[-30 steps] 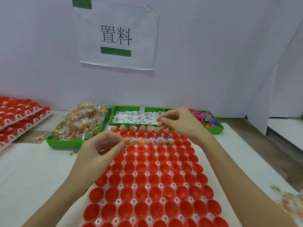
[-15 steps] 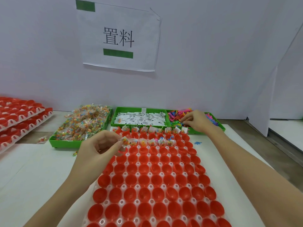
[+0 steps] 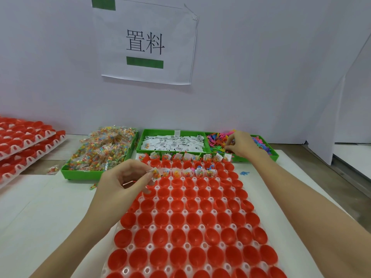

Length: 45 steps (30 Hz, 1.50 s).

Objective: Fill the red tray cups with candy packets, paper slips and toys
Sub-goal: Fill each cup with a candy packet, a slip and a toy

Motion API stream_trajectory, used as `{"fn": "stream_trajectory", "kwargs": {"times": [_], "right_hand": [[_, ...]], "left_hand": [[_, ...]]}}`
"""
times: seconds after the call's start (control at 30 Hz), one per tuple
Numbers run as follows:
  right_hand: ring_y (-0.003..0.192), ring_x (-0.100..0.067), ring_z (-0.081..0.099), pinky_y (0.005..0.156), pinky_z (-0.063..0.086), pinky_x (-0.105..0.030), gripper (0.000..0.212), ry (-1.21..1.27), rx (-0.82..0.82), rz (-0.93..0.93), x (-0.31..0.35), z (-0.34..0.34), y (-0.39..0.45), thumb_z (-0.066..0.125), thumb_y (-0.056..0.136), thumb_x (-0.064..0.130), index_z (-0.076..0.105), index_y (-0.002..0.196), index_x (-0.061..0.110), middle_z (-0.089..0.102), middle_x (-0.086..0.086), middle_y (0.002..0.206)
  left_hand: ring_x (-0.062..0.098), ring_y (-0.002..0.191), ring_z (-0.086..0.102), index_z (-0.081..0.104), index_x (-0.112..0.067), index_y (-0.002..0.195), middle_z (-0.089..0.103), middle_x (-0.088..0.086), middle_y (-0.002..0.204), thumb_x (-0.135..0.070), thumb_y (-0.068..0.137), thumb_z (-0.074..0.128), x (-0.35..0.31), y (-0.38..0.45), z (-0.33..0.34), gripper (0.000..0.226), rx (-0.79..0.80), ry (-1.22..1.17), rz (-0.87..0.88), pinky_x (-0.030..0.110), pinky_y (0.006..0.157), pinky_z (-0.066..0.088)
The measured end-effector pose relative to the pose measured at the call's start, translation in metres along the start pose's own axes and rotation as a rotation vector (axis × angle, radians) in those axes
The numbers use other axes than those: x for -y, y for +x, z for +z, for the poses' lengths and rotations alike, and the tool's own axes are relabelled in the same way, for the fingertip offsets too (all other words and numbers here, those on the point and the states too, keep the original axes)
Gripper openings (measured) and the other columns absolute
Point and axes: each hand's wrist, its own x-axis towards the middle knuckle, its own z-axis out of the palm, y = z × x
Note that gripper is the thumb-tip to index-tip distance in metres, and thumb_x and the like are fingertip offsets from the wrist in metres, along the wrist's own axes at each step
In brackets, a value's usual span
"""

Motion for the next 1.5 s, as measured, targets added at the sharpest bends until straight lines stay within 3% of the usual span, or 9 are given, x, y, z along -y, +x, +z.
{"fn": "stream_trajectory", "kwargs": {"times": [0.13, 0.23, 0.37, 0.5, 0.63, 0.9, 1.1, 1.33, 1.5], "right_hand": [[0.092, -0.024, 0.069, 0.084, 0.054, -0.034, 0.009, 0.202, -0.150, 0.117, -0.005, 0.007, -0.001, 0.075, 0.090, 0.008, 0.076, 0.095, 0.001, 0.074, -0.013, 0.095], [0.088, -0.021, 0.065, 0.083, 0.049, -0.031, 0.017, 0.380, -0.174, 0.210, -0.011, 0.006, -0.001, 0.077, 0.090, 0.013, 0.073, 0.105, 0.005, 0.069, -0.007, 0.084], [0.089, -0.018, 0.061, 0.082, 0.047, -0.030, 0.020, 0.479, -0.182, 0.203, -0.017, 0.002, -0.006, 0.069, 0.096, 0.013, 0.075, 0.114, 0.005, 0.070, -0.008, 0.102], [0.091, -0.017, 0.063, 0.081, 0.049, -0.028, 0.022, 0.675, -0.202, 0.185, -0.017, -0.002, -0.023, 0.066, 0.097, 0.010, 0.073, 0.118, 0.003, 0.071, -0.008, 0.105], [0.077, -0.017, 0.065, 0.068, 0.056, -0.022, 0.017, 0.958, -0.131, 0.180, -0.006, -0.009, -0.050, 0.068, 0.095, 0.005, 0.071, 0.111, 0.000, 0.072, -0.013, 0.090], [0.072, -0.013, 0.069, 0.068, 0.057, -0.020, 0.014, 1.134, -0.150, 0.091, 0.025, -0.020, -0.118, 0.074, 0.091, 0.009, 0.073, 0.103, 0.002, 0.077, -0.014, 0.088], [0.079, -0.019, 0.076, 0.069, 0.058, -0.020, 0.013, 1.110, -0.136, -0.037, 0.044, -0.017, -0.164, 0.081, 0.085, 0.014, 0.077, 0.098, 0.012, 0.079, -0.008, 0.085], [0.083, -0.018, 0.077, 0.075, 0.061, -0.029, 0.008, 1.013, -0.119, -0.154, 0.055, -0.015, -0.180, 0.082, 0.086, 0.018, 0.080, 0.090, 0.024, 0.079, 0.000, 0.085], [0.083, -0.010, 0.074, 0.076, 0.058, -0.020, 0.009, 0.942, -0.150, -0.231, 0.057, -0.017, -0.183, 0.081, 0.087, 0.020, 0.081, 0.090, 0.028, 0.078, 0.008, 0.087]], "left_hand": [[0.024, 0.077, 0.076, 0.077, -0.018, 0.087, 0.077, 0.007, 0.084, -0.007, 0.089, 0.076, 0.000, -0.001, 0.000, 0.011, 0.003, 0.008, -0.014, 0.022, 0.065, 0.060], [0.024, 0.076, 0.075, 0.076, -0.020, 0.084, 0.077, 0.007, 0.083, -0.006, 0.089, 0.076, 0.000, 0.000, 0.000, 0.014, 0.005, 0.010, -0.018, 0.021, 0.064, 0.059], [0.022, 0.077, 0.075, 0.077, -0.018, 0.086, 0.077, 0.006, 0.083, -0.006, 0.089, 0.076, -0.001, 0.000, 0.000, 0.012, 0.009, 0.019, -0.015, 0.020, 0.065, 0.059], [0.018, 0.078, 0.075, 0.077, -0.019, 0.086, 0.077, 0.005, 0.084, -0.006, 0.089, 0.077, -0.003, -0.001, 0.000, 0.013, 0.006, 0.022, -0.005, 0.019, 0.066, 0.059], [0.017, 0.078, 0.075, 0.077, -0.022, 0.087, 0.077, 0.004, 0.085, -0.009, 0.089, 0.077, -0.002, -0.002, 0.001, 0.014, 0.026, 0.038, -0.008, 0.019, 0.068, 0.059], [0.025, 0.076, 0.078, 0.076, -0.013, 0.090, 0.078, 0.009, 0.085, -0.007, 0.088, 0.077, -0.004, -0.004, 0.005, 0.007, 0.063, -0.034, -0.023, 0.020, 0.072, 0.059], [0.027, 0.078, 0.076, 0.074, -0.002, 0.096, 0.077, 0.011, 0.085, 0.000, 0.087, 0.075, -0.006, -0.007, 0.009, 0.009, 0.105, -0.022, 0.008, 0.021, 0.075, 0.060], [0.026, 0.081, 0.077, 0.078, -0.015, 0.089, 0.078, 0.013, 0.085, -0.016, 0.084, 0.079, -0.028, -0.003, 0.021, 0.005, 0.227, -0.075, -0.073, 0.020, 0.075, 0.058], [0.024, 0.080, 0.078, 0.077, -0.011, 0.090, 0.078, 0.009, 0.086, -0.014, 0.088, 0.080, -0.040, 0.013, 0.050, 0.004, 0.345, 0.014, -0.052, 0.029, 0.081, 0.062]]}}
